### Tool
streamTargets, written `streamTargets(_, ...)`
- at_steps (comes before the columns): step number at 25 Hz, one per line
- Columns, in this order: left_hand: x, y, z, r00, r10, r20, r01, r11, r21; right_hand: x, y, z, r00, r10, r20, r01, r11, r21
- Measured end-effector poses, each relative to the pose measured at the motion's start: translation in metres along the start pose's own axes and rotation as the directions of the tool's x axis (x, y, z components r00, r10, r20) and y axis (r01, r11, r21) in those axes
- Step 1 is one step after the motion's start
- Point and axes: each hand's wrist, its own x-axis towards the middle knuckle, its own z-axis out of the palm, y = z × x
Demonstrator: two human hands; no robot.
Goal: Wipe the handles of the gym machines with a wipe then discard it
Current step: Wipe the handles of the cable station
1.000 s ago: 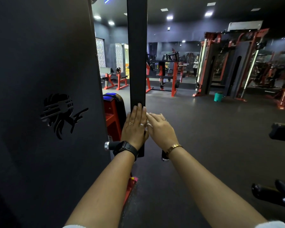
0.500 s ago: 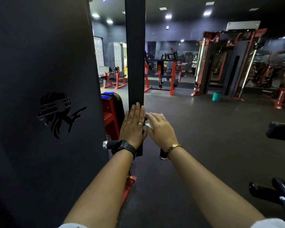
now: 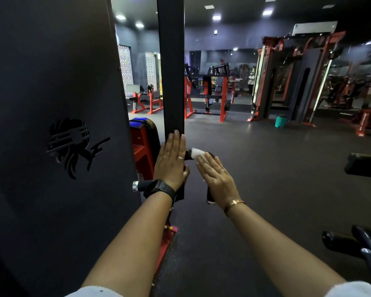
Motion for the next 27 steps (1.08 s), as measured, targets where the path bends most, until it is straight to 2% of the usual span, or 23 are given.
streamTargets(3, 0.000, 0.000, -0.002, 0.999, -0.020, 0.035, 0.019, 0.999, 0.029, -0.047, 0.011, -0.007, 0.996, -0.032, 0.082, 0.039, 0.996, -0.079)
streamTargets(6, 0.000, 0.004, -0.002, 0.999, -0.044, 0.016, 0.044, 0.999, 0.028, -0.032, 0.003, 0.000, 0.986, -0.127, 0.106, 0.138, 0.985, -0.101)
streamTargets(10, 0.000, 0.006, -0.003, 0.999, -0.047, 0.013, 0.047, 0.999, 0.015, -0.030, 0.006, -0.002, 0.979, -0.110, 0.171, 0.162, 0.932, -0.325)
streamTargets(14, 0.000, 0.007, -0.006, 0.999, -0.042, 0.032, 0.042, 0.999, 0.010, -0.071, -0.006, 0.000, 0.881, -0.262, 0.393, 0.391, 0.871, -0.297)
streamTargets(15, -0.001, 0.007, -0.007, 0.998, -0.047, 0.036, 0.047, 0.999, 0.013, -0.068, -0.008, 0.001, 0.879, -0.251, 0.405, 0.392, 0.865, -0.314)
streamTargets(19, -0.002, 0.007, -0.008, 0.998, -0.048, 0.049, 0.047, 0.999, 0.013, -0.052, -0.002, 0.006, 0.943, -0.158, 0.292, 0.260, 0.899, -0.353)
streamTargets(23, -0.001, 0.007, -0.009, 0.998, -0.045, 0.039, 0.044, 0.999, 0.007, -0.097, 0.003, -0.003, 0.874, -0.247, 0.419, 0.338, 0.928, -0.158)
streamTargets(24, -0.002, 0.007, -0.008, 0.998, -0.046, 0.040, 0.045, 0.999, 0.005, -0.112, 0.001, -0.002, 0.881, -0.193, 0.433, 0.255, 0.963, -0.088)
streamTargets(25, -0.003, 0.006, -0.007, 0.998, -0.046, 0.044, 0.046, 0.999, 0.007, -0.124, -0.001, 0.001, 0.914, -0.058, 0.402, 0.069, 0.998, -0.012)
streamTargets(26, -0.005, 0.006, -0.005, 0.998, -0.050, 0.050, 0.049, 0.999, 0.009, -0.129, -0.006, 0.004, 0.915, 0.179, 0.360, -0.225, 0.970, 0.089)
streamTargets(27, -0.007, 0.007, -0.003, 0.997, -0.056, 0.050, 0.055, 0.998, 0.009, -0.126, -0.009, 0.007, 0.804, 0.477, 0.355, -0.563, 0.802, 0.198)
